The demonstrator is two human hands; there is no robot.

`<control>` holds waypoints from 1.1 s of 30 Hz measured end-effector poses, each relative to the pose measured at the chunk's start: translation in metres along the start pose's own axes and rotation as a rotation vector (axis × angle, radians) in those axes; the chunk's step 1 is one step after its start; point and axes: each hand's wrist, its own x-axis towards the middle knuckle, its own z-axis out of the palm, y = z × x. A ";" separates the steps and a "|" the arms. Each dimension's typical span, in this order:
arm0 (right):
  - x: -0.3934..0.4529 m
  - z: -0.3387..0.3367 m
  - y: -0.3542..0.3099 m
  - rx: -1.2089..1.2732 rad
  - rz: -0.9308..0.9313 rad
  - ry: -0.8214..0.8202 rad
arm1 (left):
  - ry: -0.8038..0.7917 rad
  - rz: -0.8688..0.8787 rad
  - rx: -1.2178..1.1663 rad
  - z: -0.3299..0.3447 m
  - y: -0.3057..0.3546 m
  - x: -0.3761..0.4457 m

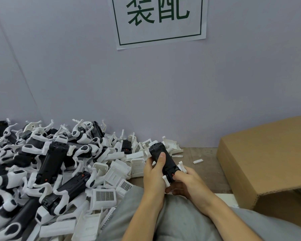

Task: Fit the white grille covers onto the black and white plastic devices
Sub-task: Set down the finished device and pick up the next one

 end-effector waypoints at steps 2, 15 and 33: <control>-0.001 0.001 -0.001 -0.009 0.003 0.016 | 0.003 0.006 0.011 0.000 0.000 -0.001; -0.001 -0.001 0.003 -0.102 0.004 -0.050 | 0.123 -0.037 -0.393 -0.018 0.042 0.010; 0.077 0.081 -0.013 -1.411 -0.229 0.083 | 0.328 0.264 -0.110 -0.057 0.086 0.029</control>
